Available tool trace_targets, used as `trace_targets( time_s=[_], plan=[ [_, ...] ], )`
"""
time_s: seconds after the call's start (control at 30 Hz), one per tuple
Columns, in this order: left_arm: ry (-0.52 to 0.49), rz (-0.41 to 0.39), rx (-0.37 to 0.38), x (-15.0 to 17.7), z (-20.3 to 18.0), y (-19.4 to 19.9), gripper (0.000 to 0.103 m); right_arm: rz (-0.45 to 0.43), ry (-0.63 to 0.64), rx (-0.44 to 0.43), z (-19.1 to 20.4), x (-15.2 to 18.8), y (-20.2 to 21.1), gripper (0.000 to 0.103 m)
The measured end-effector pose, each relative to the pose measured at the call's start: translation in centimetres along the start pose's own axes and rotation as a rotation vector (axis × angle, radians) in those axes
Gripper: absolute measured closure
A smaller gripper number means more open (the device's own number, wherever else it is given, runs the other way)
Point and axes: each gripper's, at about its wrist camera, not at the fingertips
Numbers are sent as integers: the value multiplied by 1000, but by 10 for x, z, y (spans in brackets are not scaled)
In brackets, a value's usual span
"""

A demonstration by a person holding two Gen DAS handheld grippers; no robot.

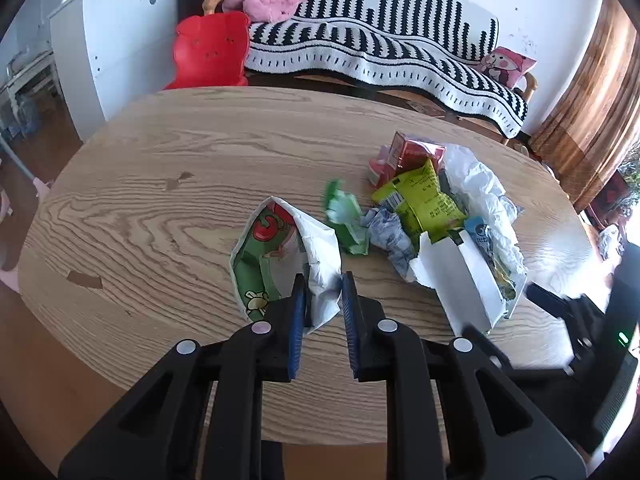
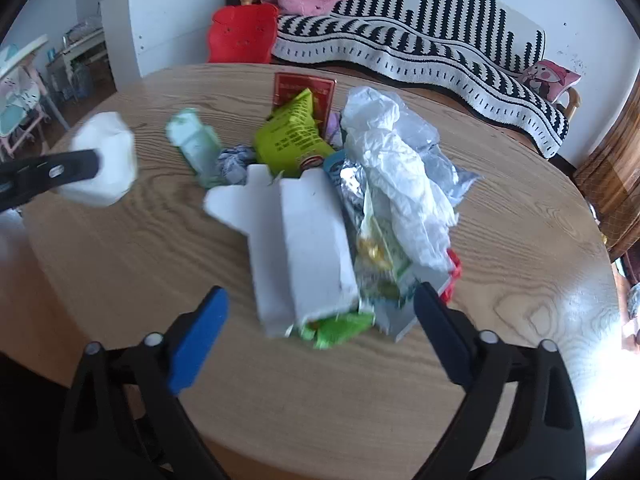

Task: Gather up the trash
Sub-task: 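Grasp the white-green wrapper with the left tool while the right tool grasps the white paper box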

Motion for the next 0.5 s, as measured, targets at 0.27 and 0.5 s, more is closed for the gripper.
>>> trace_targets(
  time_s=[0.27,0.5],
  plan=[
    [-2,-24,25,-4,3,8,86,-2,-57,-111,-8,-4,5,68],
    [-20,-44,55,-5,-16,14,86,-106,-215,-279,-61,-1,63,68]
  ],
)
Point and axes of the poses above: each gripper's, at about its wrist camera, not at the fingertips, and y roughly against the way its jaws point, z to its left, x to its underside, and after that the axes turned 1 degree about -z, right-handed
